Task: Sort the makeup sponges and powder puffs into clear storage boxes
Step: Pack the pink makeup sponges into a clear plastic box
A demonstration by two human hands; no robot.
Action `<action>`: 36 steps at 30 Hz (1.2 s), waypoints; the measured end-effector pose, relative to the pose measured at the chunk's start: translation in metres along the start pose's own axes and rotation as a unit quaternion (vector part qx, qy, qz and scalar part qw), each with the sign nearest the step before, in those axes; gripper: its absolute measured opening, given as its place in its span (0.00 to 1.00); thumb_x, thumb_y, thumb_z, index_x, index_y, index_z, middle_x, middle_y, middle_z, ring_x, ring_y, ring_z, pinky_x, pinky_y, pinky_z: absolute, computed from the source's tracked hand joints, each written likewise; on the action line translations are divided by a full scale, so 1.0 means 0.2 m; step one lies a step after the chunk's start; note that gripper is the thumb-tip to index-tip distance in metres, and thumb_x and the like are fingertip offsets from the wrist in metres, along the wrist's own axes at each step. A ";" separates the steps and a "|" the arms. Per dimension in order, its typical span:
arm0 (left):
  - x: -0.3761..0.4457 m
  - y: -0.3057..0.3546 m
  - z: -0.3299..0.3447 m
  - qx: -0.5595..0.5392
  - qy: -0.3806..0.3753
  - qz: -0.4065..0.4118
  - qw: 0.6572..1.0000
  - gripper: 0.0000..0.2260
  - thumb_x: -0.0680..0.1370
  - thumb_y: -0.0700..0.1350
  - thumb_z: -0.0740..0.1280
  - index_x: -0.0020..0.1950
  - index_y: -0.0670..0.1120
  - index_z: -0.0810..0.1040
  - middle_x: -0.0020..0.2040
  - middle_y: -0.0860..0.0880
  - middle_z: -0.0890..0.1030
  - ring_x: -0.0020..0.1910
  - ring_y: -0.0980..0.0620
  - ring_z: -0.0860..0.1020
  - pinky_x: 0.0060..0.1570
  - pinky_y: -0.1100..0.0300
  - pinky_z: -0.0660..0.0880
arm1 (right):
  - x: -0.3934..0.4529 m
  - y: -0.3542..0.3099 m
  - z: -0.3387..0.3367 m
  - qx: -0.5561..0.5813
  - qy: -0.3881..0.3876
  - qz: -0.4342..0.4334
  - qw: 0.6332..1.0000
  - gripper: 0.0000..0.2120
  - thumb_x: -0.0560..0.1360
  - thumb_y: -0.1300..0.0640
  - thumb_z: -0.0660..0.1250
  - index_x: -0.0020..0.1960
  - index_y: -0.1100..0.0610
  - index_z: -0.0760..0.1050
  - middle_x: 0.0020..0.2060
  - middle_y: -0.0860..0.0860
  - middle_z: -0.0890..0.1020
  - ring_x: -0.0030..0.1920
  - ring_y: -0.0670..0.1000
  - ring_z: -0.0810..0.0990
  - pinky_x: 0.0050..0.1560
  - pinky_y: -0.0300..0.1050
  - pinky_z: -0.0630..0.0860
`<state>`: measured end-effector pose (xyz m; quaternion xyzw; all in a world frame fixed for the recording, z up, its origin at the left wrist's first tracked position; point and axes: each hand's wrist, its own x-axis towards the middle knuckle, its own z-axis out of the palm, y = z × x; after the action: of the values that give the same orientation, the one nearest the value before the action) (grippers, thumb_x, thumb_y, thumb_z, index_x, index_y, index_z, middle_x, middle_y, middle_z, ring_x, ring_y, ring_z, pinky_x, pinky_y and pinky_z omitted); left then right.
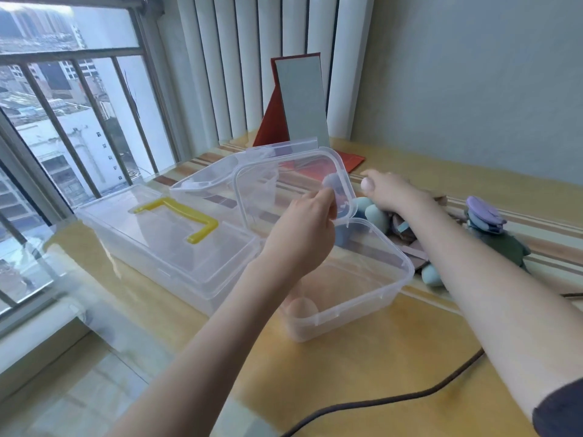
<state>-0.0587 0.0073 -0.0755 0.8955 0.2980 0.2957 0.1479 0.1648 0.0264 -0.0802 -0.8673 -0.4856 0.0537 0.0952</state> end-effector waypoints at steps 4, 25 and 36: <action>0.01 0.00 0.01 -0.015 0.000 0.005 1.000 0.08 0.75 0.33 0.56 0.42 0.46 0.67 0.43 0.50 0.71 0.41 0.48 0.68 0.39 0.59 0.63 | 0.06 0.02 -0.01 -0.009 -0.030 0.022 0.999 0.26 0.80 0.48 0.60 0.76 0.47 0.57 0.68 0.61 0.71 0.61 0.63 0.74 0.61 0.54 0.73; -0.01 0.03 -0.03 0.006 -0.018 0.009 1.000 0.08 0.78 0.37 0.57 0.46 0.41 0.76 0.46 0.45 0.76 0.43 0.47 0.71 0.45 0.51 0.73 | -0.04 0.05 0.00 0.016 0.077 0.021 0.997 0.26 0.75 0.55 0.63 0.68 0.56 0.55 0.56 0.62 0.76 0.54 0.64 0.76 0.55 0.55 0.72; -0.01 0.03 -0.03 0.007 -0.026 0.003 1.000 0.07 0.76 0.36 0.58 0.45 0.40 0.76 0.46 0.45 0.76 0.44 0.46 0.72 0.46 0.47 0.73 | -0.15 0.11 0.00 -0.065 0.050 0.085 0.993 0.07 0.74 0.48 0.56 0.48 0.49 0.68 0.55 0.58 0.77 0.59 0.59 0.73 0.54 0.52 0.67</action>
<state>-0.0611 0.0023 -0.0696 0.9047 0.2932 0.2712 0.1485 0.1680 -0.0112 -0.0845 -0.9113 -0.4075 -0.0131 0.0578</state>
